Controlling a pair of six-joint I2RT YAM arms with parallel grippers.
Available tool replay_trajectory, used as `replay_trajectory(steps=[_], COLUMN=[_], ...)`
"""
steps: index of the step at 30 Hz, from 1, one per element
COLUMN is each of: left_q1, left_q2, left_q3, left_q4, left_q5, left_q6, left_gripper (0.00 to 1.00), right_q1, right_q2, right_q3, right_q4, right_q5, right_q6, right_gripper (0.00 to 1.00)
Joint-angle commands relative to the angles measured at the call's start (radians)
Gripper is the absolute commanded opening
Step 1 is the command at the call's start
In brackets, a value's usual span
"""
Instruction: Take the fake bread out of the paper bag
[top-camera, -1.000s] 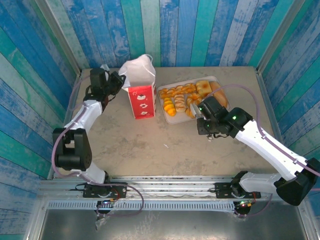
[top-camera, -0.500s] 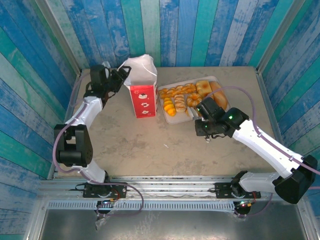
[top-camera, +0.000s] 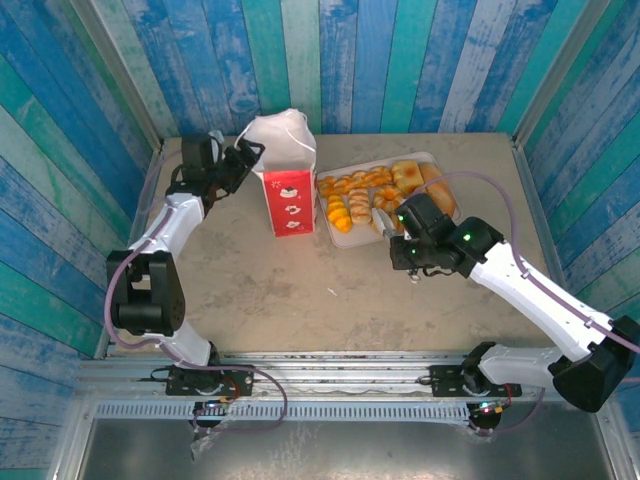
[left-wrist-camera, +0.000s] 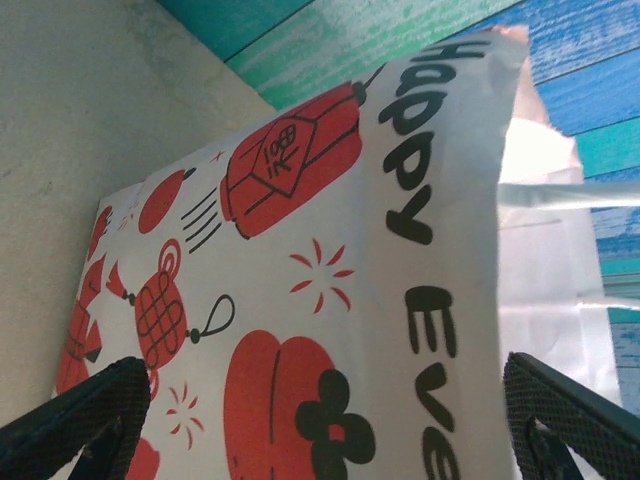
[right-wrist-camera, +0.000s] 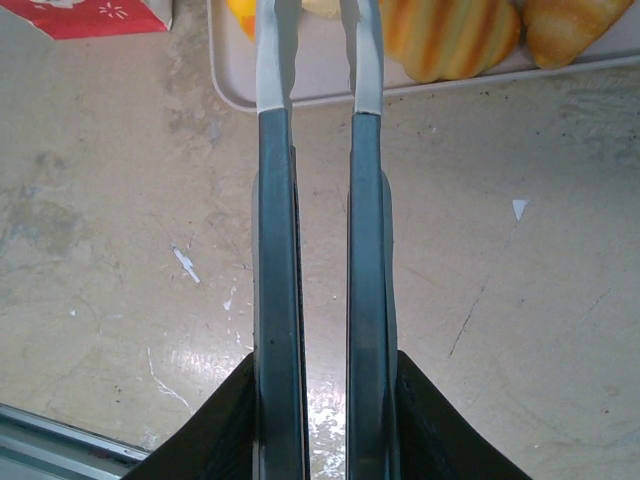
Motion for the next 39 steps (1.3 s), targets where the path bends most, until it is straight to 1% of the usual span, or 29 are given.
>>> replay_trajectory(steps=[1, 8, 13, 19, 25, 31, 34, 36, 39], left_q1=[0.005, 0.000, -0.032, -0.047, -0.047, -0.047, -0.047, -0.048, -0.047], left_q2=[-0.078, -0.080, -0.066, -0.124, -0.225, -0.394, -0.472, -0.531, -0.629], left_q3=[0.039, 0.075, 0.124, 0.120, 0.060, -0.008, -0.045, -0.078, -0.123], left_q4=[-0.059, -0.112, -0.184, -0.210, -0.270, -0.313, -0.337, -0.342, -0.340], left_q5=[0.023, 0.058, 0.033, -0.006, -0.030, -0.067, -0.072, -0.081, -0.129], left_q6=[0.070, 0.160, 0.232, 0.258, 0.272, 0.280, 0.279, 0.272, 0.253], left_gripper=[0.94, 0.94, 0.94, 0.94, 0.94, 0.94, 0.94, 0.94, 0.94], right_q1=[-0.003, -0.003, -0.003, -0.003, -0.004, -0.003, -0.004, -0.003, 0.000], right_q2=[-0.015, 0.020, 0.026, 0.027, -0.040, -0.143, -0.189, -0.206, -0.209], right_q3=[-0.007, -0.027, -0.034, -0.064, -0.143, -0.258, -0.320, -0.353, -0.395], right_q4=[0.026, 0.042, 0.060, 0.062, 0.040, 0.009, 0.002, 0.004, 0.041], right_q5=[0.002, 0.006, -0.005, 0.025, 0.079, 0.094, 0.101, 0.103, 0.082], right_q6=[-0.001, 0.001, 0.003, 0.017, 0.058, 0.105, 0.136, 0.155, 0.161], right_gripper=[0.33, 0.32, 0.32, 0.32, 0.32, 0.32, 0.34, 0.34, 0.37])
